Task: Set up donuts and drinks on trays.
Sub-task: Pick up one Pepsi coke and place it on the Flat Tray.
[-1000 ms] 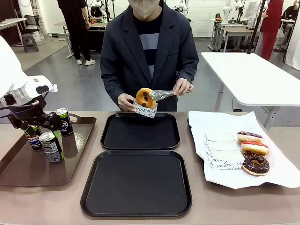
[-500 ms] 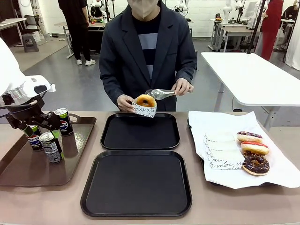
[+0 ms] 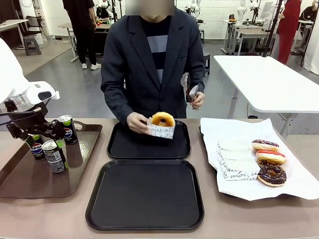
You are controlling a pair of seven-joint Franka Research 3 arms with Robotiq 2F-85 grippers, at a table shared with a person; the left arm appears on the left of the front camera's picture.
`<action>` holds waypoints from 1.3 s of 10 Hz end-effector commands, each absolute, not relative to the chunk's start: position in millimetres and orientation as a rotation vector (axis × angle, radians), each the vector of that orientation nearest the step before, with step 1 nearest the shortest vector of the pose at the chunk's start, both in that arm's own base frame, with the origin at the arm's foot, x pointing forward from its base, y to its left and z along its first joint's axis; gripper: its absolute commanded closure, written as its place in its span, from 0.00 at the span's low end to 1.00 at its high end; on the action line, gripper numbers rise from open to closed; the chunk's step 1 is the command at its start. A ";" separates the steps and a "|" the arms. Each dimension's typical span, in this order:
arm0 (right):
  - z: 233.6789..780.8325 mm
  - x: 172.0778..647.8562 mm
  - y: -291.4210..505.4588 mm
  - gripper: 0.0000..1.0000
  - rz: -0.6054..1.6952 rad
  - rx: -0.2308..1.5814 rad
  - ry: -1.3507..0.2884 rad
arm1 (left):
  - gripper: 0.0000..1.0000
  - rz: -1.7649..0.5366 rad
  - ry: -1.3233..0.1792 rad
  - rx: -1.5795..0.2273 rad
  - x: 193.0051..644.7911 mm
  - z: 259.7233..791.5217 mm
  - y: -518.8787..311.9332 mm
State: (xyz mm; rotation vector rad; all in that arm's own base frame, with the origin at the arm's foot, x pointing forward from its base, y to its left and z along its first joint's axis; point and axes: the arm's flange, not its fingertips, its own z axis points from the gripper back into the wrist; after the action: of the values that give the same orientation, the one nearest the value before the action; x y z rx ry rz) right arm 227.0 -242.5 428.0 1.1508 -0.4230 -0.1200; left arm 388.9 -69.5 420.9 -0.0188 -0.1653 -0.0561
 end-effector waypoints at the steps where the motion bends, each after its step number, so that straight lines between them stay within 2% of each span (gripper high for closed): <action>1: 427.6 227.6 -244.0 0.00 -0.107 1.164 -0.443 | 0.00 -0.009 -0.122 -0.008 396.5 423.2 -78.2; 13: 427.6 227.6 -244.0 0.00 -0.107 1.164 -0.443 | 0.00 0.032 -0.081 0.039 426.5 384.0 -77.1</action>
State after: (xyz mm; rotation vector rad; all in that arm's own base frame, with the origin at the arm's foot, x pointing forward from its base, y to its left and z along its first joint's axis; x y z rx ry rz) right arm 227.0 -242.5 428.0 1.1506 -0.4229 -0.1199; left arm 420.4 -75.5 386.3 0.0049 -0.0712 0.0017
